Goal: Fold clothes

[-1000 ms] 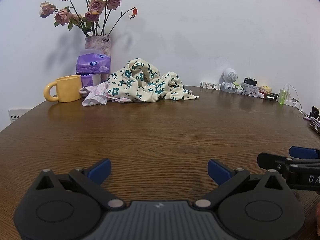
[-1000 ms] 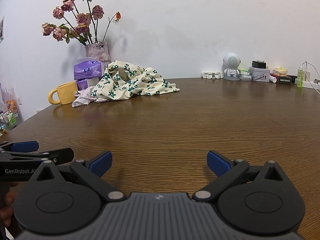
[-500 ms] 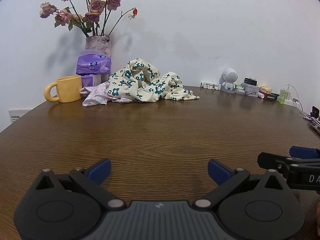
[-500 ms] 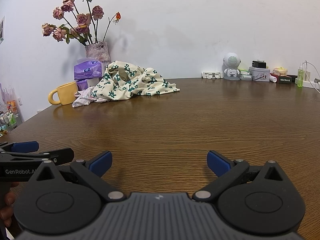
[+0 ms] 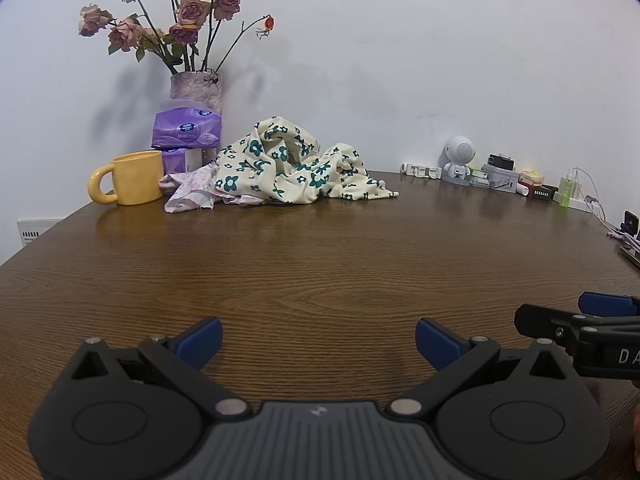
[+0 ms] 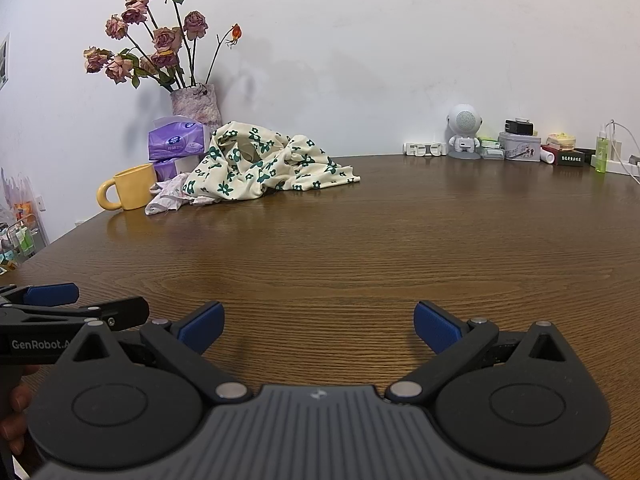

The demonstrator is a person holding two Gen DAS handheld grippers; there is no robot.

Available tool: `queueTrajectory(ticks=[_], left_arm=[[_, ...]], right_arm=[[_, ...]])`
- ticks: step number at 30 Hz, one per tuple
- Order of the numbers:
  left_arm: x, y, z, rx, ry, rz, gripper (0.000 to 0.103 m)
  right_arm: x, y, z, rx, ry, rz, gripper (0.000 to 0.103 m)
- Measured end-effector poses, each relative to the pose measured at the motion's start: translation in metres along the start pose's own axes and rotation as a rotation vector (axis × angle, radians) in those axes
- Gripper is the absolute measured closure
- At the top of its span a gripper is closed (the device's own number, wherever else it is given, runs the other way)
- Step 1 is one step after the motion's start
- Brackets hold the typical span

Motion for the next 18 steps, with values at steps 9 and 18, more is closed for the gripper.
queueTrajectory(ticks=[9,18], left_arm=[[-0.0007,-0.0003,-0.0003,0.001,-0.001,-0.006,0.0],[-0.0011,0.0007,0.0005,-0.002,-0.002,-0.007,0.0]], right_arm=[[-0.0004,0.0004,0.0004,0.002,-0.001,0.0,0.0],[0.0003,0.0017,0.0001,0.003,-0.001,0.001,0.0]])
Point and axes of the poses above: each gripper's, at about its wrist camera, not at the fingertips, and z roughly against the way its jaws point, x to its left, y to its underside, the point moved 7 cm from there along -z, roughly the way its jaws point, and after that the axes turned 13 degrees about z, right-handed, at the moved point
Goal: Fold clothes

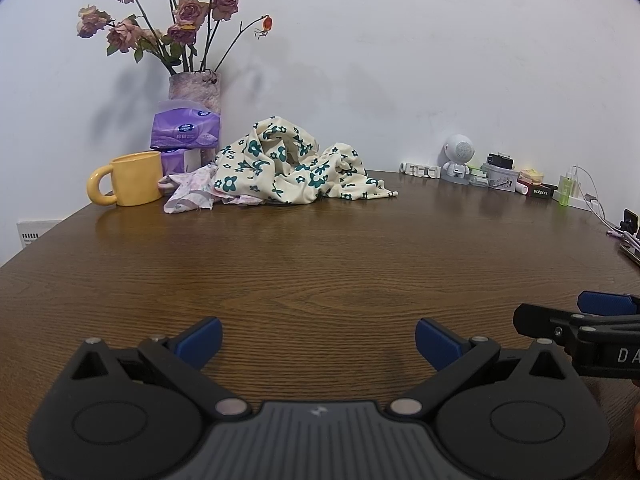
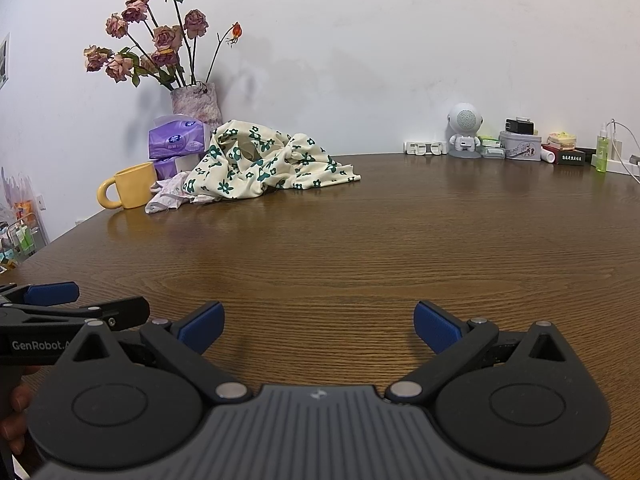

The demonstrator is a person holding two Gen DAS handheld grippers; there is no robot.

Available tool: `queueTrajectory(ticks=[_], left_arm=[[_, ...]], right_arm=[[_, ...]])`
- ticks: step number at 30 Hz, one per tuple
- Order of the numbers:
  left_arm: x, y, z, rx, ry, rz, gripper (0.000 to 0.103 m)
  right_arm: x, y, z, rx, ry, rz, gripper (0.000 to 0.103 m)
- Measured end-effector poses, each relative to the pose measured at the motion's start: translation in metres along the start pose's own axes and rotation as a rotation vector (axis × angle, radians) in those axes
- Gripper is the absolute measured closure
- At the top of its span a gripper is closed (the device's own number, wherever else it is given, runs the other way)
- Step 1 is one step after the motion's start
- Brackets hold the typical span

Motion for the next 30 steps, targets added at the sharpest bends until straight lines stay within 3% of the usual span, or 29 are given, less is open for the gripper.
queueTrajectory(ticks=[9,18,22,30], left_arm=[[-0.001,-0.004,-0.002,0.031,0.016,0.002,0.0],[0.007,-0.035,0.001,0.033,0.042,0.046,0.0],[0.004,-0.05,-0.002,0.049,0.066,0.017,0.0],[0.0,-0.096,-0.006,-0.042,0.07,0.017,0.0]], right_arm=[[0.002,-0.002,-0.004,0.015,-0.023,0.016,0.0],[0.001,-0.019,-0.007,0.015,-0.077,0.02,0.0],[0.0,-0.037,-0.009,-0.004,-0.091,0.054,0.0],[0.001,-0.076,-0.022,-0.033,-0.108,0.11,0.0]])
Point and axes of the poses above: each gripper's, at about its wrist camera, not at the fingertips, and z roughly against the way its jaws point, x to its left, y to its underside, the point moved 7 cm from there along -z, roughly the way its jaws point, and after that the axes turned 13 degrees about z, right-handed, at the moved point
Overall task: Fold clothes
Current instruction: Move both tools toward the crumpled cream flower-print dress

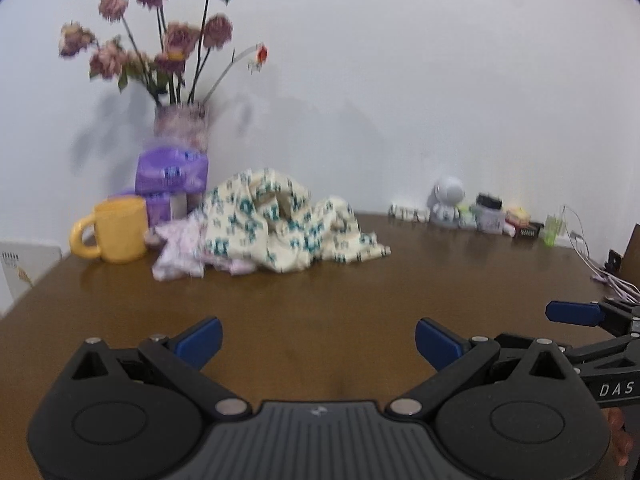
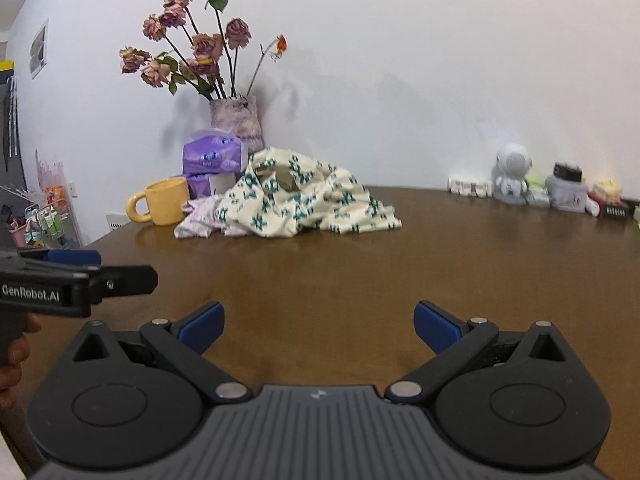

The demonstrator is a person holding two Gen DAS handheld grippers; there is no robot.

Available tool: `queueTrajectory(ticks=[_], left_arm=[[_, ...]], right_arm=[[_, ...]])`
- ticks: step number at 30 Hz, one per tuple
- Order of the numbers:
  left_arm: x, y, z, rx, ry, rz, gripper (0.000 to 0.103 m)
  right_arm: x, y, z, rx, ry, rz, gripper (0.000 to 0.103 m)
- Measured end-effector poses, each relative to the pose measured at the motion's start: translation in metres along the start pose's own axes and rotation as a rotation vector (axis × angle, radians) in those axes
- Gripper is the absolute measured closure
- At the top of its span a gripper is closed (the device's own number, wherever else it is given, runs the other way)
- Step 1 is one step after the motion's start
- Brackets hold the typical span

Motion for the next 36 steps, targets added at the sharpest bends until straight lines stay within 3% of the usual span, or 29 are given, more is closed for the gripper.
queueTrajectory(ticks=[7,14,18,27,36], left_arm=[[-0.005,-0.027,-0.019,0.059,0.023,-0.032,0.0],[0.008,-0.055,-0.041,0.061,-0.02,0.003,0.0],[0.021,-0.078,-0.058,0.032,-0.091,0.027,0.0],[0.039,-0.117,-0.116,0.071,-0.128,0.03,0.0],[0.039,-0.157,-0.175,0.099,-0.184,0.019,0.0]], right_arm=[[-0.004,-0.034,-0.021,-0.019,-0.034,0.01,0.0],[-0.008,-0.07,-0.042,-0.051,0.002,0.083,0.0],[-0.015,-0.088,-0.06,-0.026,-0.001,0.088,0.0],[-0.044,-0.122,-0.115,0.011,0.008,0.036,0.0],[-0.068,-0.149,-0.186,0.108,0.008,-0.025,0.0]])
Point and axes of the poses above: each gripper's, at about its wrist camera, not at the fingertips, and z roughly against the way its jaws point, x to its left, y to its underside, the point moved 7 cm from there along -z, roughly the way its jaws point, and after that the axes turned 13 degrees about z, right-handed, at the moved point
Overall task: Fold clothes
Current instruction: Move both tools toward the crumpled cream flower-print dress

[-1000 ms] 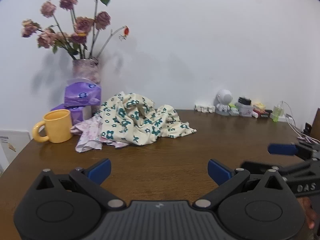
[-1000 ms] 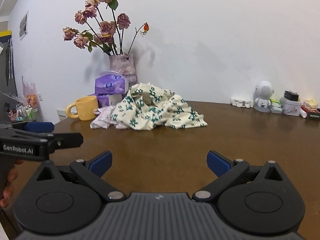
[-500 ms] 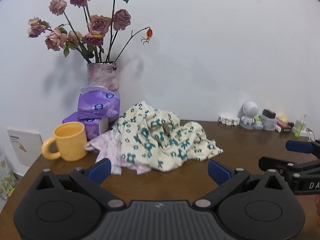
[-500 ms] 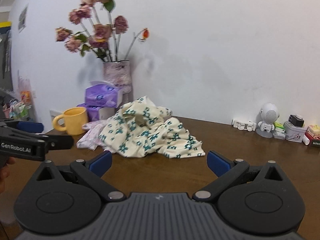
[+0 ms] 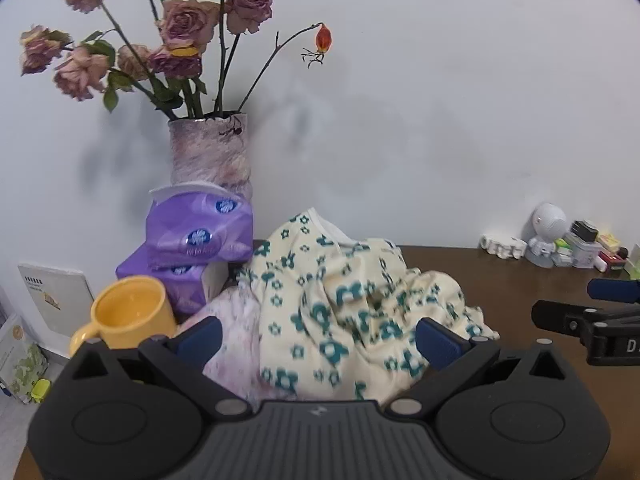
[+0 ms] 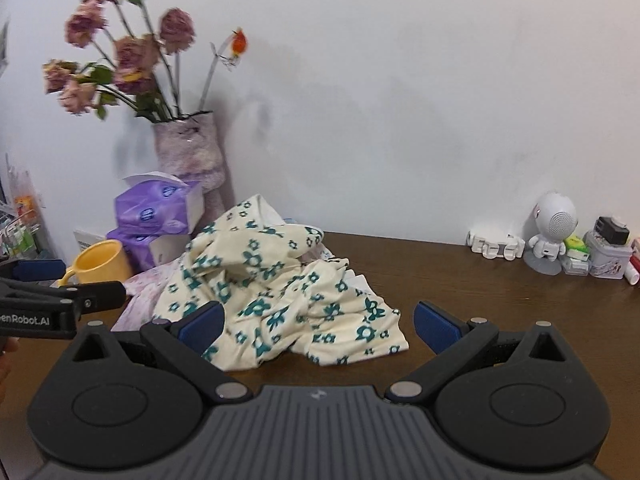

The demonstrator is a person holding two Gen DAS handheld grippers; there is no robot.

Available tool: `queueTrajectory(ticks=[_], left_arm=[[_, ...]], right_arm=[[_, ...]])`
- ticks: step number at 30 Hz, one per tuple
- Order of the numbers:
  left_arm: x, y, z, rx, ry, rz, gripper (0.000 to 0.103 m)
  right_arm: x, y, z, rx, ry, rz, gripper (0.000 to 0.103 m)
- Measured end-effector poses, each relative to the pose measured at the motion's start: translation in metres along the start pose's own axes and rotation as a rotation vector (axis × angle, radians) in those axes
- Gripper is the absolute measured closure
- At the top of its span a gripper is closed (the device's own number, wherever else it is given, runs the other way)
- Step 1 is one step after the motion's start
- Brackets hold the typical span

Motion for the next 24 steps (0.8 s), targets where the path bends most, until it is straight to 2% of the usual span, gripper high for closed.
queueTrajectory(ticks=[8,14,17,24], left_arm=[[-0.007,-0.046,-0.05,0.002,-0.083,0.014,0.0],[-0.018,-0.067,-0.082,0.047,-0.135,-0.005,0.0],[-0.021,-0.069,-0.096,0.065,-0.146,0.006,0.0],[-0.022,-0.052,-0.126,0.103,-0.162,-0.031,0.002]], right_arm=[[-0.019,-0.032,-0.063,0.116,0.009,-0.056,0.0],[-0.028,-0.042,-0.102,0.19,0.031,-0.056,0.0],[-0.029,-0.041,-0.117,0.214,0.023,-0.061,0.0],[-0.032,-0.026,-0.147,0.259,0.009,-0.088,0.0]])
Point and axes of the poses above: each gripper's, at about its wrist camera, not at the fingertips, and z roughly against the way its jaws point, x to its left, y to its underside, the point moved 7 cm from there along -z, roughly the way its jaws point, and after that the axes turned 13 degrees about z, right-handed, at the moved point
